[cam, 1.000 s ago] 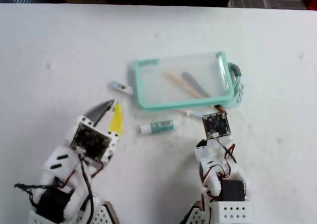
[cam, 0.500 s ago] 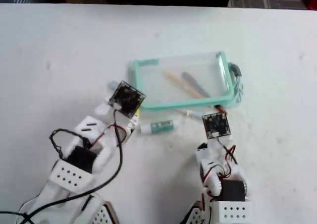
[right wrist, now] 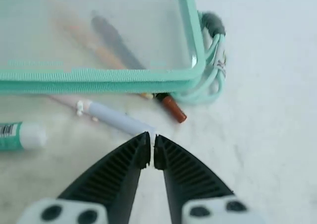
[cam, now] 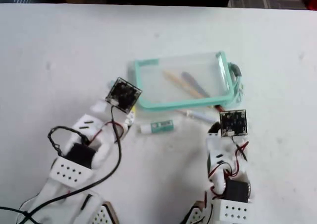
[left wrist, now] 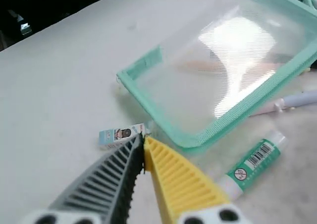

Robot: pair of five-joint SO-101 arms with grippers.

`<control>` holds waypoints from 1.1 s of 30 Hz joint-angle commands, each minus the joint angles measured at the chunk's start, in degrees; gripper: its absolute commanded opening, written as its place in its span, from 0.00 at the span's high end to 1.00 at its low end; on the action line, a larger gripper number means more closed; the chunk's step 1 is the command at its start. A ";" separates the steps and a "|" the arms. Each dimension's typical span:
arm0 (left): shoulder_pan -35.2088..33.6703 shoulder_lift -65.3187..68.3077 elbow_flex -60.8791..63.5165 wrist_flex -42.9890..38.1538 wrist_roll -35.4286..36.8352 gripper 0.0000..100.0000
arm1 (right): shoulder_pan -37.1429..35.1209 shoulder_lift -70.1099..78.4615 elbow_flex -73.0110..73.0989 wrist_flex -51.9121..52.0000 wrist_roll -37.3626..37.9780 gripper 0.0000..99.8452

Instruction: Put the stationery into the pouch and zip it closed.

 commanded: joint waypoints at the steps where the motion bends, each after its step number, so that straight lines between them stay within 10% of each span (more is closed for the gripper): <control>1: -3.21 0.31 -1.85 -3.08 0.53 0.98 | 0.48 -0.31 0.53 -4.62 0.44 0.98; 33: -3.74 -28.00 11.08 -2.73 0.26 0.97 | -4.44 -0.31 0.53 -3.47 0.44 0.98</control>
